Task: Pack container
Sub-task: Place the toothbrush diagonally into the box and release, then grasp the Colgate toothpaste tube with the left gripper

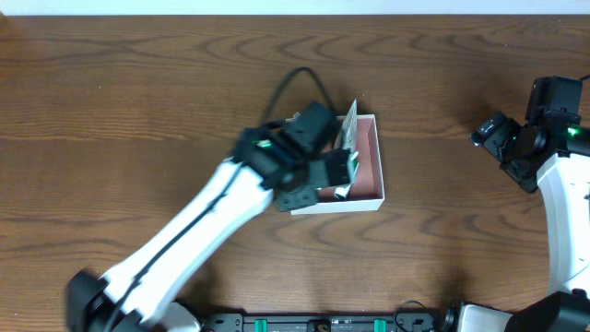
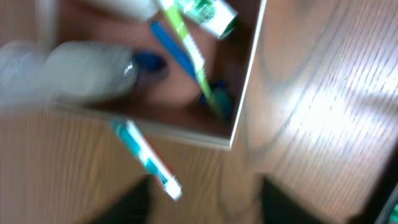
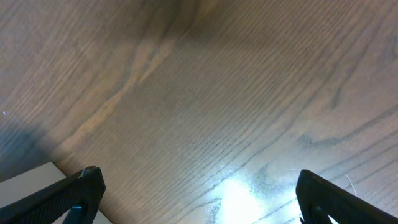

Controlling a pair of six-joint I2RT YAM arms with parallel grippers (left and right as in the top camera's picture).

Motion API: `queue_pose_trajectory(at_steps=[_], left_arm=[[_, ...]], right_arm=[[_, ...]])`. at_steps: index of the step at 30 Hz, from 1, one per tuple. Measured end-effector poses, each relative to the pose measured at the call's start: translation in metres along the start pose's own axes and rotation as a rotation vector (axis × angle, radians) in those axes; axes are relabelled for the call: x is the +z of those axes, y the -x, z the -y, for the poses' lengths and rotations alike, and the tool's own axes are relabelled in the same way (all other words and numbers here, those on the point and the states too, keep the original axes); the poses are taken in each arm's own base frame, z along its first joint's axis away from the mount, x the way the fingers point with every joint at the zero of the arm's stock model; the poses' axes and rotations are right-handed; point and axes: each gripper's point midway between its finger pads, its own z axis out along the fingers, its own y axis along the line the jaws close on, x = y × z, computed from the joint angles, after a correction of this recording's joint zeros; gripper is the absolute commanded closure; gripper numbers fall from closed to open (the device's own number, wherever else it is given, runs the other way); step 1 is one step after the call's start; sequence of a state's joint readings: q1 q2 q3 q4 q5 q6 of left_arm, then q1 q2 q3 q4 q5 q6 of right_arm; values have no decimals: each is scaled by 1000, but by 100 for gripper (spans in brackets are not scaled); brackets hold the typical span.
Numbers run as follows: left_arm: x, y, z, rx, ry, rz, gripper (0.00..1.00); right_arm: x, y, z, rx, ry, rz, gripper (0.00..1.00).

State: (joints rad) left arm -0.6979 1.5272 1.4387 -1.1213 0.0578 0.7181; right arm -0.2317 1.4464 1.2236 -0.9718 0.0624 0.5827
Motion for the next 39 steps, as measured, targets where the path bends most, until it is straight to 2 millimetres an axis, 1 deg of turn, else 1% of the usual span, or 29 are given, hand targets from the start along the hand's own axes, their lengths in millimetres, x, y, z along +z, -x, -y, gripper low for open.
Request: queue_pose_trajectory(at_steps=[1,3,4,5,6,8,10,13,15,16,19,20,23,26,27,28,30,33,36,39], left_arm=[[-6,-7,-5,-41,12,0,2],[-11,-22,-21,-155,36,-9,2],[-10,-29,-30,-216,42,-16,2],[-5,-39,-43,-303,53,-26,2],[-3,-42,-46,-329,54,-30,2],[11,-57,-58,-465,18,-41,2],[24,-67,-61,-557,-40,-45,2],[44,-76,-68,-663,-115,-39,2],[55,-79,-74,-703,-141,-37,2],[62,-81,-77,-722,-154,-39,9],[87,-91,-80,-770,-194,-83,19],[96,-94,-79,-779,-209,-103,20],[125,-106,-76,-821,-231,-190,20],[152,-122,-73,-867,-227,-287,25],[157,-126,-71,-877,-227,-310,25],[161,-129,-70,-881,-228,-329,27],[167,-134,-68,-892,-228,-359,33],[168,-135,-70,-908,-212,-365,47],[168,-136,-70,-909,-208,-367,59],[168,-136,-70,-918,-208,-369,67]], right_arm=[[0,0,0,0,0,0,1],[0,0,0,0,0,0,1],[0,0,0,0,0,0,1],[0,0,0,0,0,0,1],[0,0,0,0,0,0,1],[0,0,0,0,0,0,1],[0,0,0,0,0,0,1],[0,0,0,0,0,0,1],[0,0,0,0,0,0,1],[0,0,0,0,0,0,1],[0,0,0,0,0,0,1],[0,0,0,0,0,0,1],[0,0,0,0,0,0,1],[0,0,0,0,0,0,1],[0,0,0,0,0,0,1],[0,0,0,0,0,0,1],[0,0,0,0,0,0,1],[0,0,0,0,0,0,1],[0,0,0,0,0,0,1],[0,0,0,0,0,0,1]])
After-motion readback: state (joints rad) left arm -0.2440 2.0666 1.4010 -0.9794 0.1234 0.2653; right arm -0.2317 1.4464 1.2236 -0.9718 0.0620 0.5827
